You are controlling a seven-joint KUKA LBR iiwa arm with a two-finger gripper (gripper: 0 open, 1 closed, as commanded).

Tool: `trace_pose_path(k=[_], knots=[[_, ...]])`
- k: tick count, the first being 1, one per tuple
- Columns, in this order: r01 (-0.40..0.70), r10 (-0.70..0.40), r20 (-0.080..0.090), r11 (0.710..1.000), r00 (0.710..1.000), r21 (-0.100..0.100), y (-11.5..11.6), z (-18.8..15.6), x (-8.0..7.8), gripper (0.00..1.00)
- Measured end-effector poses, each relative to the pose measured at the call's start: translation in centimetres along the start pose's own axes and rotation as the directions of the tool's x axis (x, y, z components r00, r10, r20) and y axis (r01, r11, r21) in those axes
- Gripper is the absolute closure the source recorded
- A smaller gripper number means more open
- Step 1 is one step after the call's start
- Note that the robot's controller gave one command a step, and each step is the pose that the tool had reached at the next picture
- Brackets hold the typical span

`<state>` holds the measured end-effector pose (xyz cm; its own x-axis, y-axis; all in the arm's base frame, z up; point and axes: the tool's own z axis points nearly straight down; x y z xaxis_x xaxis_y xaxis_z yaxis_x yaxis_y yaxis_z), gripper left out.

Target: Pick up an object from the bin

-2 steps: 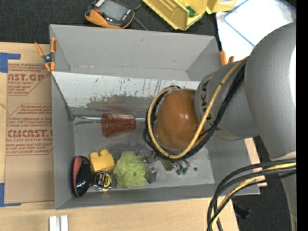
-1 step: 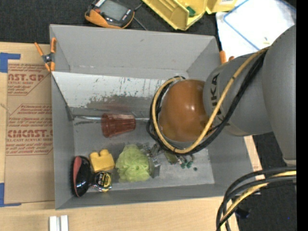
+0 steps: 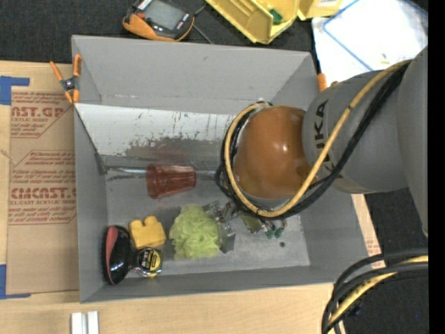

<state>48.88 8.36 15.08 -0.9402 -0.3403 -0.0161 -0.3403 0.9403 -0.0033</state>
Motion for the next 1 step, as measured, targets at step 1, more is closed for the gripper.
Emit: trace_pose_path(k=[1], knots=[[0.0,0.0,0.003,1.0,1.0,0.001,0.0,-1.5,-0.1,1.0]])
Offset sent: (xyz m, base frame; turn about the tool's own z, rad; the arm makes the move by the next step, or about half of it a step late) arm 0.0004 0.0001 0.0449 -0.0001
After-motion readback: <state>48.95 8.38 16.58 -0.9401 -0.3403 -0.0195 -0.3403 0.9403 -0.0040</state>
